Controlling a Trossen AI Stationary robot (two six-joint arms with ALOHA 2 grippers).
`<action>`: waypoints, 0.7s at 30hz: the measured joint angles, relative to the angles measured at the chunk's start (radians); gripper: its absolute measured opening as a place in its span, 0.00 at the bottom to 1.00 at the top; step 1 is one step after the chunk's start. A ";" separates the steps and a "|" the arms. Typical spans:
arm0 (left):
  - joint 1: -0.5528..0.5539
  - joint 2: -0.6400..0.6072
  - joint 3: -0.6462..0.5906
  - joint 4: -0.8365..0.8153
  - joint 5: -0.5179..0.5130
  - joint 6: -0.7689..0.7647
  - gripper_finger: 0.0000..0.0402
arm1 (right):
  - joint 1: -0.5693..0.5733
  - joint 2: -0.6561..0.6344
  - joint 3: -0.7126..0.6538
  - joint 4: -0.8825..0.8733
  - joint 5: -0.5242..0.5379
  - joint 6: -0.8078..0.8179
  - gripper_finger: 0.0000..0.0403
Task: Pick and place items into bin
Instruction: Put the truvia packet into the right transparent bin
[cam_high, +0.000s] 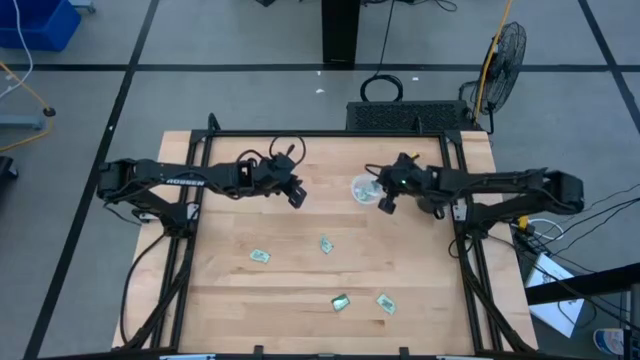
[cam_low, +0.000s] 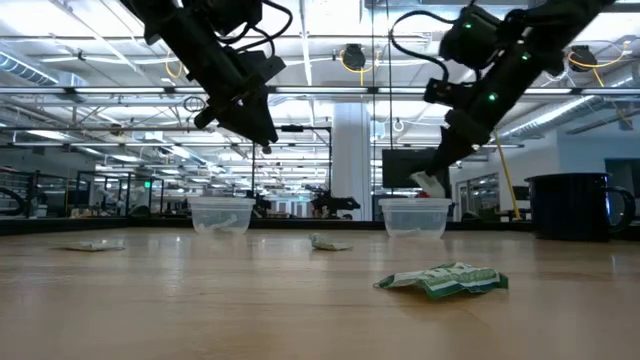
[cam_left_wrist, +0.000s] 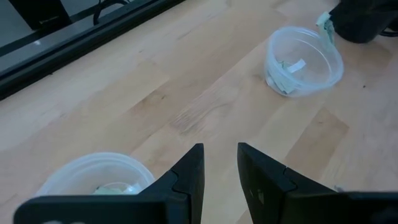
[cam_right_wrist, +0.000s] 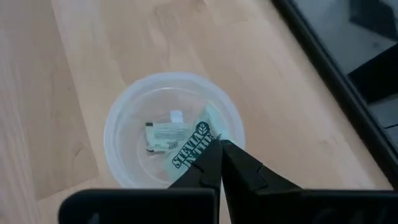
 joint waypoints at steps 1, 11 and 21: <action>0.003 0.000 0.000 0.000 0.000 0.000 0.25 | -0.005 0.019 0.020 -0.020 -0.021 0.001 0.00; 0.012 0.000 0.000 0.000 0.000 0.007 0.25 | -0.034 0.212 0.059 -0.023 -0.067 0.008 0.00; 0.012 0.000 0.000 -0.002 0.001 0.018 0.25 | -0.034 0.273 0.059 0.023 -0.069 0.002 0.00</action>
